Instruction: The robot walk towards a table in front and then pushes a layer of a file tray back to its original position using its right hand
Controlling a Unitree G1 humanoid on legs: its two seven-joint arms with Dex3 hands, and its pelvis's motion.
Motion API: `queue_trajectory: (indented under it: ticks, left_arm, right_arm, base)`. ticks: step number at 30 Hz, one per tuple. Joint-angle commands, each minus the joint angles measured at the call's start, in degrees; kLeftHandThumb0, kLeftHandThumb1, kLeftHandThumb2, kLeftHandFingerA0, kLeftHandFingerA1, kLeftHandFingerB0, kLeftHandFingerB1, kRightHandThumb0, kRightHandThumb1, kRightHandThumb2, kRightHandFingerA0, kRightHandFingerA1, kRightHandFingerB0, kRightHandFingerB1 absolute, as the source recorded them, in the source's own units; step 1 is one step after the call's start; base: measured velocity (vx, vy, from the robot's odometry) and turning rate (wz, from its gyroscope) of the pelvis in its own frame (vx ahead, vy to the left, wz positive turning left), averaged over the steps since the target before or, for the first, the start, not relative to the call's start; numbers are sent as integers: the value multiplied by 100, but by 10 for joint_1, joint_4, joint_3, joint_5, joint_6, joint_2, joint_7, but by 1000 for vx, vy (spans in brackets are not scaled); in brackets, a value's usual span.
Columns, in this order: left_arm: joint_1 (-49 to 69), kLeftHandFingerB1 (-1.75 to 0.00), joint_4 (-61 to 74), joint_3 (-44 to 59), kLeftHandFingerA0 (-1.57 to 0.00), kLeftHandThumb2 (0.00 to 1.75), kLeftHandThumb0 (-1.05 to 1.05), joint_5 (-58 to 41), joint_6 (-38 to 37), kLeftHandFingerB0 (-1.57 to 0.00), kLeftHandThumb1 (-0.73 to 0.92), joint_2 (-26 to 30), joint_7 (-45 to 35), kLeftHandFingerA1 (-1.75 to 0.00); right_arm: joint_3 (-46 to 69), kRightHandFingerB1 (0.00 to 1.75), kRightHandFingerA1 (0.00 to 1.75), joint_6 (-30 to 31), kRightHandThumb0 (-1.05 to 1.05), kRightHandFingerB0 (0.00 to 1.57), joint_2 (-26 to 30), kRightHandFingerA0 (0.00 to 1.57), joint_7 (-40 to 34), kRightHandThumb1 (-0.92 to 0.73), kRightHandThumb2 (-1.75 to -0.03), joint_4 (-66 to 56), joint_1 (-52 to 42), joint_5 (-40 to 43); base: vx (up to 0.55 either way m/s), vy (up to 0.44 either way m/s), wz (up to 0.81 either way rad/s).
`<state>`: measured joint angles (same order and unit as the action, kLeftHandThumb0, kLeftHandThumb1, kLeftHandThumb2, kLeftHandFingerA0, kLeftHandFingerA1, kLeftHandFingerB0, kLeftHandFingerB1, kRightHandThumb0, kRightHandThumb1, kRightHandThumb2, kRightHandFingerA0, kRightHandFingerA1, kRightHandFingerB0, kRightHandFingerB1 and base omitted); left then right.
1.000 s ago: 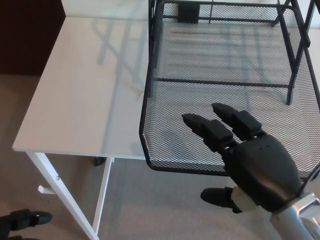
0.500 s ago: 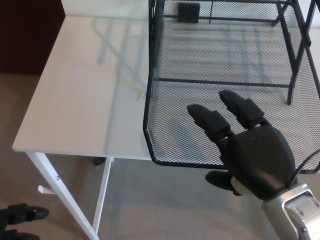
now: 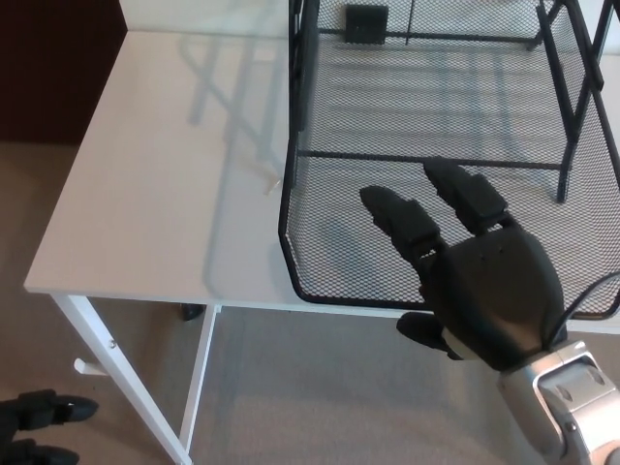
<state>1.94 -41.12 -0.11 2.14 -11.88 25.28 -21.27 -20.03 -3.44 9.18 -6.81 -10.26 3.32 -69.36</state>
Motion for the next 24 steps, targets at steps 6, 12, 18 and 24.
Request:
queue_trajectory:
  ticks: [6,12,18,24]
  left_arm:
    - [-1,-43,8,-1,-57,65,-47,9,-2,-45,38,11,-5,-47]
    - [-8,-43,6,-2,-58,66,-48,12,-2,-45,38,12,-4,-47]
    - [-11,-43,5,-4,-56,66,-48,14,-6,-45,39,15,-7,-47]
    - [-10,-43,5,-2,-57,65,-46,10,-7,-46,38,12,-8,-47]
  right_arm:
    - [-4,38,18,34,-55,10,9,3,-17,-35,-75,60,49,7]
    - [-4,36,18,40,-50,9,11,2,-21,-33,-73,109,92,20]
    - [-6,35,16,50,-48,10,14,1,-21,-32,-72,141,127,27]
    - [-13,28,24,66,-49,12,11,2,-22,-41,-53,164,153,27]
  base:
    - [0,0,0]
    - [0,0,0]
    - [0,0,0]
    - [0,0,0]
